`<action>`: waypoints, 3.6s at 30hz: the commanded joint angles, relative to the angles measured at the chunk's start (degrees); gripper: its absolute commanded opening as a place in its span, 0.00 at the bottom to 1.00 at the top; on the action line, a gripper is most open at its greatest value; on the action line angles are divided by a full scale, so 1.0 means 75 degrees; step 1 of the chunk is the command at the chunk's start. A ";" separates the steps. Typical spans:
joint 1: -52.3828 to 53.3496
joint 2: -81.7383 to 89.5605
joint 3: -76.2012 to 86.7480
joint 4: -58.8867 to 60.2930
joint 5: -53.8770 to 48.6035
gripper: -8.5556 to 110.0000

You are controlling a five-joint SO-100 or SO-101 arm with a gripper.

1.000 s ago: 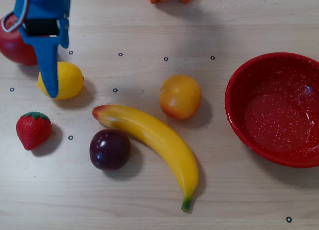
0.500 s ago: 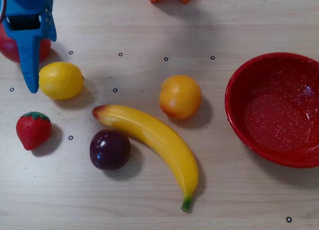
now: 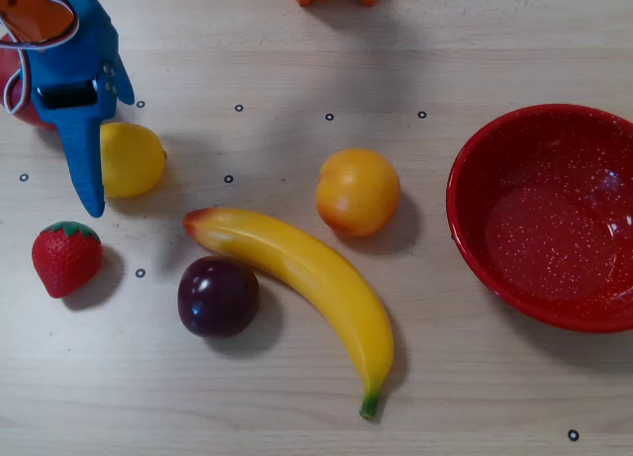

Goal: Put the lemon in the red bowl.

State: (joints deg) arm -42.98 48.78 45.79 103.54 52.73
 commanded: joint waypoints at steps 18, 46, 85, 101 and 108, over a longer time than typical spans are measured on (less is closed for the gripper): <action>-0.0152 -0.0480 -0.1078 -0.0270 0.0328 0.62; -0.0105 -0.0879 -0.1137 -0.1324 0.0293 0.59; 0.0035 -0.0750 -0.0938 -0.0645 0.0387 0.54; -0.0070 -0.0738 -0.0938 -0.0621 0.0445 0.40; -0.0035 -0.0727 -0.0973 -0.0469 0.0398 0.23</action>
State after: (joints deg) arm -43.24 39.81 41.22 99.23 54.67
